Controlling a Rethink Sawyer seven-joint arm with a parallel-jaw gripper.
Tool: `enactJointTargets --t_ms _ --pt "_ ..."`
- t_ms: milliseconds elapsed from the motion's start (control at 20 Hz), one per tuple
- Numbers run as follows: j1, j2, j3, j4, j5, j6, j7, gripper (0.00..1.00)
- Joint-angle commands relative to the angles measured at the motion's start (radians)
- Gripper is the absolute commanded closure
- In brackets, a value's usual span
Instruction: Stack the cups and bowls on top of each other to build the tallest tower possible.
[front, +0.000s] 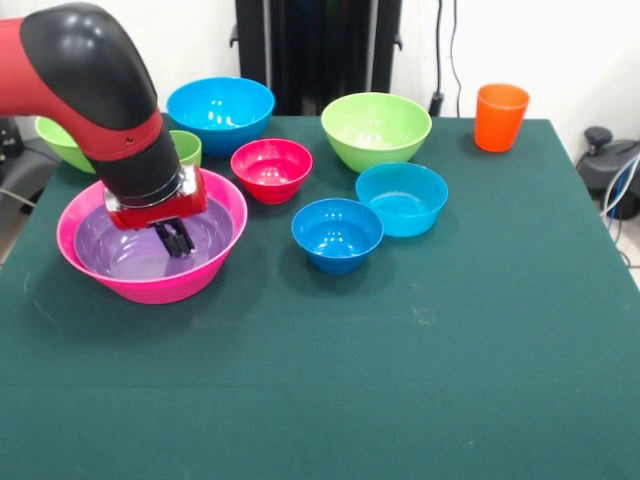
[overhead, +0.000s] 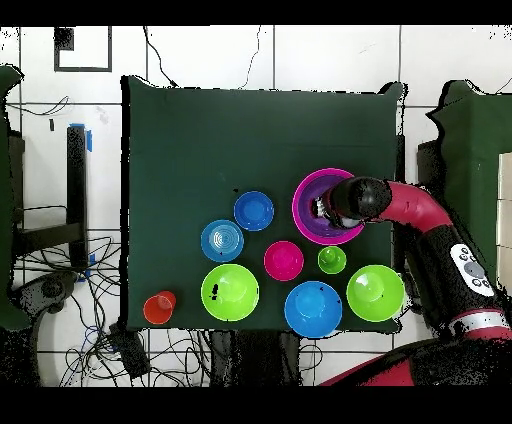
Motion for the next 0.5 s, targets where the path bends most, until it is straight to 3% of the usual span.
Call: enactJointTargets --t_ms 50,500 --pt "0.032 0.058 -0.04 -0.04 -0.015 -0.096 0.036 1.0" --pt "0.032 0.085 -0.044 -0.042 -0.011 -0.106 0.045 1.0"
